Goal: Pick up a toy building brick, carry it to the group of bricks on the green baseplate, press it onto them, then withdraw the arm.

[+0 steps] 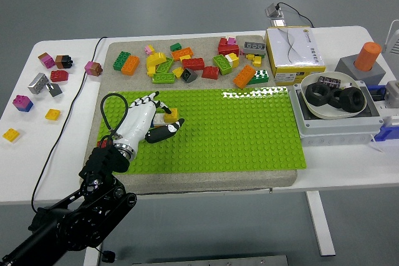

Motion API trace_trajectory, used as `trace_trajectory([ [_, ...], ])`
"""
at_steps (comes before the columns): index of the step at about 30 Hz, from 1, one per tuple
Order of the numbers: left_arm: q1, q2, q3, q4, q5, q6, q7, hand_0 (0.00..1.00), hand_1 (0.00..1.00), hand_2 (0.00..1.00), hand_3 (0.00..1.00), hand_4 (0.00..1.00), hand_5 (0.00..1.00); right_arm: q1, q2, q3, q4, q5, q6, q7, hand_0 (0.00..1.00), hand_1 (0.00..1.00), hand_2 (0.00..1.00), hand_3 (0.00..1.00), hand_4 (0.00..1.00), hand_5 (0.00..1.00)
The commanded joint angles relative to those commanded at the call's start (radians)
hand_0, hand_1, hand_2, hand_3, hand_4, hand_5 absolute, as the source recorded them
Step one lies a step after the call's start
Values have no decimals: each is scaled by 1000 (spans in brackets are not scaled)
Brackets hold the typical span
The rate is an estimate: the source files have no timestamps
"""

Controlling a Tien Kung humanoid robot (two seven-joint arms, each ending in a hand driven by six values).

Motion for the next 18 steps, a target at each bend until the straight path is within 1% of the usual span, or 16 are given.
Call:
trace_trajectory([
  [13, 0, -2, 2, 15, -3, 0, -1, 998, 998, 998, 602, 791, 686, 1, -1, 3, 0, -4, 0, 0, 619, 607, 650, 689, 735, 898],
  [14, 1, -2, 1, 14, -2, 0, -2, 998, 998, 998, 600, 787, 673, 1, -1, 2, 0, -4, 0, 0, 619, 607, 650, 689, 735, 898],
  [18, 5, -1, -13, 0, 5, 8, -10, 998, 998, 998, 600, 787, 673, 0, -1, 1, 0, -2, 0, 0, 619, 607, 650, 689, 735, 898],
])
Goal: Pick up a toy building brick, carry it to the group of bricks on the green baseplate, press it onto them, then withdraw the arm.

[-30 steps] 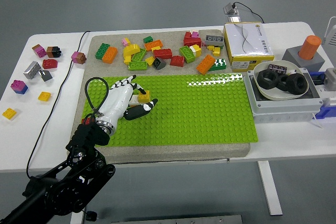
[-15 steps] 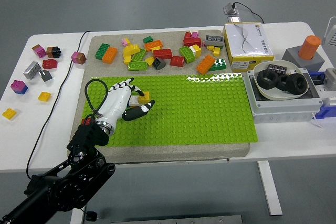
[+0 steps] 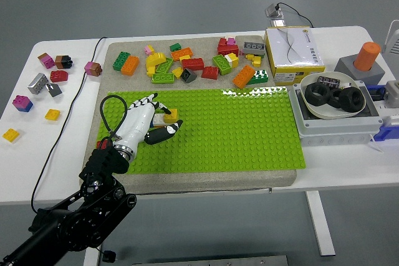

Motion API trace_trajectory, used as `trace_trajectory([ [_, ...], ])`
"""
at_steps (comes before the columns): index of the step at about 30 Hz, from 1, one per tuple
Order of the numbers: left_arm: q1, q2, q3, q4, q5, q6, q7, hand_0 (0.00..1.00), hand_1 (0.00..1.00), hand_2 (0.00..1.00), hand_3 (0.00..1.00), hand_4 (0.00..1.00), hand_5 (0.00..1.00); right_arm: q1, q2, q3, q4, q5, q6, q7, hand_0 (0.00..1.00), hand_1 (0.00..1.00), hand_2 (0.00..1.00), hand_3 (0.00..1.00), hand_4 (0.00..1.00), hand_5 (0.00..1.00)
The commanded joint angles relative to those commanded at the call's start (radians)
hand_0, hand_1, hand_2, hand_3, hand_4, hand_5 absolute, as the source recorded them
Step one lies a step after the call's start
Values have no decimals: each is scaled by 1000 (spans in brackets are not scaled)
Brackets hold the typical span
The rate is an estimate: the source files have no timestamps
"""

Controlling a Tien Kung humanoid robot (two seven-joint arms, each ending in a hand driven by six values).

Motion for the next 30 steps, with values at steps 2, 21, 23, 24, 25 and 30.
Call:
trace_trajectory([
  [2, 3, 1, -9, -15, 7, 1, 1, 998, 998, 998, 597, 788, 656, -1, 0, -1, 0, 1, 0, 0, 619, 607, 651, 689, 735, 897],
  [21, 156, 48, -208, -200, -162, 119, -153, 816, 778, 834, 838, 603, 84, -15, -1, -5, 0, 6, -1, 9, 618, 607, 651, 689, 736, 898],
  [23, 205, 63, -242, -216, -229, 176, -231, 816, 778, 834, 838, 603, 84, -21, -3, -10, 0, 14, -2, 10, 618, 607, 651, 689, 736, 898],
  [24, 229, 67, -261, -218, -261, 203, -267, 816, 778, 834, 838, 603, 84, -23, -4, -12, 0, 17, -3, 10, 618, 607, 651, 689, 736, 898],
  [25, 258, 69, -284, -218, -302, 237, -315, 816, 778, 834, 838, 603, 84, -26, -5, -15, 0, 21, -3, 11, 618, 607, 651, 689, 736, 898],
  [30, 351, 71, -348, -203, -458, 316, -488, 721, 655, 699, 687, 494, 27, -30, -6, -19, 0, 22, -8, 21, 619, 607, 651, 688, 735, 898],
])
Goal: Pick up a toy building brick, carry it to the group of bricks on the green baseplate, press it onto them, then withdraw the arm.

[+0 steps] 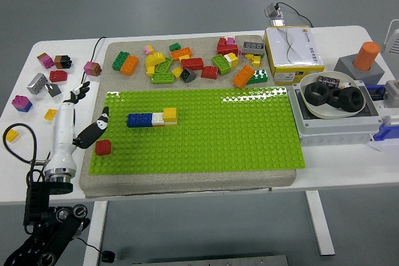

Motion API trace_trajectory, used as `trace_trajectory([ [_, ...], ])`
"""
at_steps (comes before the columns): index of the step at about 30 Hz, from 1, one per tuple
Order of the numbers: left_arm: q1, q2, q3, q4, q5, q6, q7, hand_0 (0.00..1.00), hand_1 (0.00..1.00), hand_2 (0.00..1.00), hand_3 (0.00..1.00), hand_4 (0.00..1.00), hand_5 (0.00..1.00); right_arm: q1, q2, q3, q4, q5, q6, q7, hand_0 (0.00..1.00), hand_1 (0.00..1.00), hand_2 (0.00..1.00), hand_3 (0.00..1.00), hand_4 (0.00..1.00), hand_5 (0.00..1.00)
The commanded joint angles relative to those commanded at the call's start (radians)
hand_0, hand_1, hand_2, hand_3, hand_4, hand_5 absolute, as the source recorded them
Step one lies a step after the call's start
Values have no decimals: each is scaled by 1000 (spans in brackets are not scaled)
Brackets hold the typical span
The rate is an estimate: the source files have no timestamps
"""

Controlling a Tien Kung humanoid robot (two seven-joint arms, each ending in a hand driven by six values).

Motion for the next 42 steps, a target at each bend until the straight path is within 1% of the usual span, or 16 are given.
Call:
trace_trajectory([
  [1, 9, 0, -2, 5, -33, 0, -33, 721, 655, 699, 687, 494, 27, 1, 0, 0, 0, -2, -2, 3, 619, 607, 651, 688, 735, 898],
  [2, 14, 0, -1, 9, -55, 0, -54, 682, 582, 597, 606, 391, 2, 1, 0, 0, 0, -3, -3, 6, 596, 595, 649, 684, 734, 896],
  [7, 27, -10, 31, 10, -186, 0, -170, 682, 582, 597, 606, 391, 2, 3, 5, -2, 0, -5, 0, 20, 596, 595, 649, 684, 734, 896],
  [8, 26, -12, 43, 6, -213, 0, -190, 620, 477, 466, 536, 371, 2, 3, 6, 2, 0, -7, 8, 28, 597, 593, 649, 683, 735, 896],
  [9, 25, -13, 52, 2, -235, 0, -203, 620, 477, 466, 536, 371, 2, 3, 7, 5, 0, -8, 14, 34, 597, 593, 649, 683, 735, 896],
  [13, 12, -18, 88, -12, -327, 0, -235, 620, 477, 466, 536, 371, 2, 2, 7, 4, 0, 7, 33, 45, 597, 593, 649, 683, 735, 896],
  [14, 9, -19, 94, -14, -348, 0, -239, 606, 434, 429, 518, 433, 2, 2, 7, 2, 0, 10, 34, 44, 602, 594, 653, 685, 745, 893],
  [19, -8, -18, 119, -14, -433, 0, -254, 606, 434, 429, 518, 433, 2, 8, 14, -12, 0, 9, 36, 34, 602, 594, 653, 685, 745, 893],
  [20, -11, -18, 125, -12, -449, 0, -257, 637, 336, 378, 516, 477, 2, 9, 15, -14, 0, 9, 37, 31, 609, 600, 654, 687, 741, 891],
  [25, -16, -15, 157, -4, -506, 0, -266, 637, 336, 378, 516, 477, 2, 10, 16, -22, 0, 7, 44, 18, 609, 600, 654, 687, 741, 891],
  [26, -16, -14, 163, -3, -512, 0, -267, 651, 309, 354, 521, 498, 2, 9, 17, -23, 0, 6, 45, 15, 613, 601, 661, 687, 741, 895],
  [31, -15, -9, 179, -2, -530, 0, -264, 651, 309, 354, 521, 498, 2, 7, 19, -24, 0, 1, 47, 11, 613, 601, 661, 687, 741, 895],
  [32, -15, -8, 181, -3, -531, 0, -262, 667, 368, 373, 527, 516, 2, 7, 20, -23, 0, 0, 48, 10, 612, 601, 662, 688, 741, 895],
  [37, -9, -9, 176, -7, -528, 0, -256, 667, 368, 373, 527, 516, 2, 5, 20, -25, 0, -3, 48, 9, 612, 601, 662, 688, 741, 895],
  [38, -6, -9, 171, -8, -526, 0, -255, 735, 642, 567, 539, 552, 70, 5, 20, -26, 0, -1, 48, 9, 613, 601, 666, 688, 740, 893],
  [42, 0, -9, 153, -12, -522, 0, -254, 735, 642, 567, 539, 552, 70, 4, 19, -30, 0, 7, 47, 10, 613, 601, 666, 688, 740, 893],
])
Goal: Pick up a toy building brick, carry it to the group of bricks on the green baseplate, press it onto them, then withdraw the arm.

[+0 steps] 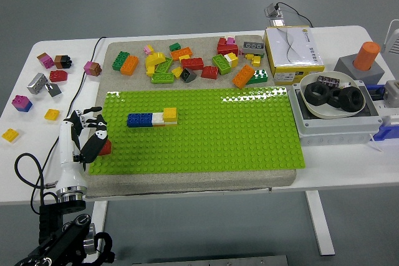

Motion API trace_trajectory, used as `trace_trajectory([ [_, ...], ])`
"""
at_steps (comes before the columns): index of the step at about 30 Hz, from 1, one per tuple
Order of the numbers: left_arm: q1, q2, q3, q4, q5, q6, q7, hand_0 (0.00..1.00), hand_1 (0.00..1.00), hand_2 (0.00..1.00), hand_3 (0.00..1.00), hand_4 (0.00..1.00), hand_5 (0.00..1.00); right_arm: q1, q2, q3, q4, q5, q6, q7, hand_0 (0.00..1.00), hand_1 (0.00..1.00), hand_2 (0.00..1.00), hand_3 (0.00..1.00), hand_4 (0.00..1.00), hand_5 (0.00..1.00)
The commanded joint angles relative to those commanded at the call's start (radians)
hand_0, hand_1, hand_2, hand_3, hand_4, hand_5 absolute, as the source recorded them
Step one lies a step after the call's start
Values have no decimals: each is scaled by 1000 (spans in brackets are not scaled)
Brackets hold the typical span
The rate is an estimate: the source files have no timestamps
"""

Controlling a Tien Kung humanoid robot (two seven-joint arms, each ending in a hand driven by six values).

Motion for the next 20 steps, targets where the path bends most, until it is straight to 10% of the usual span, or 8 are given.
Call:
trace_trajectory([
  [2, 1, 0, -9, -2, 2, 0, 0, 777, 752, 741, 545, 679, 173, 1, -1, 0, 0, 1, -1, 0, 613, 602, 665, 688, 741, 893],
  [20, -6, -2, -26, 10, 78, 0, 11, 810, 802, 806, 613, 751, 220, 9, -8, 37, 0, -33, -37, 7, 610, 611, 663, 688, 740, 893],
])
